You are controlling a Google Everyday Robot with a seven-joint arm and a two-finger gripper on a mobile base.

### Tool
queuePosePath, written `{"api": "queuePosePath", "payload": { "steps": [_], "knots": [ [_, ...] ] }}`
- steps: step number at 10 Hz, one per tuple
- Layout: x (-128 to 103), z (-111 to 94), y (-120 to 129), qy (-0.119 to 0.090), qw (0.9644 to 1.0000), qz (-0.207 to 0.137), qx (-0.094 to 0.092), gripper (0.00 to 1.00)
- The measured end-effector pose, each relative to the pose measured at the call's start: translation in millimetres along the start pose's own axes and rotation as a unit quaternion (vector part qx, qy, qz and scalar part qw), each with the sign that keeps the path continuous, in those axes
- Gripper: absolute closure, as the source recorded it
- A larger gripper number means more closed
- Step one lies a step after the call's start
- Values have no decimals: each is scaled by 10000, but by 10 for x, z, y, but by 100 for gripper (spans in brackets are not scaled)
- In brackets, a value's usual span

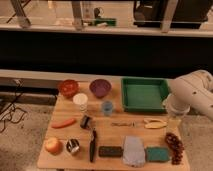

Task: Place sponge in red bowl

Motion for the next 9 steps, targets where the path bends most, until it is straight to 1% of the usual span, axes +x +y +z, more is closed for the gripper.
{"api": "queuePosePath", "payload": {
  "steps": [3,6,7,9],
  "knots": [
    [48,24,47,43,10000,44,18,20],
    [83,60,181,139,9999,28,73,20],
    [82,78,229,159,9999,9,68,20],
    [60,162,362,175,9998,-26,1,20]
  ]
}}
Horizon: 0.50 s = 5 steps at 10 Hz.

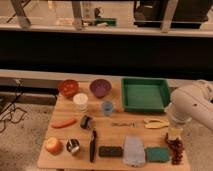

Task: Place sponge in red bowl

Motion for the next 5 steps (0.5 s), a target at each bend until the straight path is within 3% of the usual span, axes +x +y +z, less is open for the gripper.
{"api": "queuePosePath", "payload": {
  "steps": [4,5],
  "knots": [
    [-13,139,247,-34,9997,24,-225,20],
    [5,216,325,-60,9991,62,-404,20]
  ]
}}
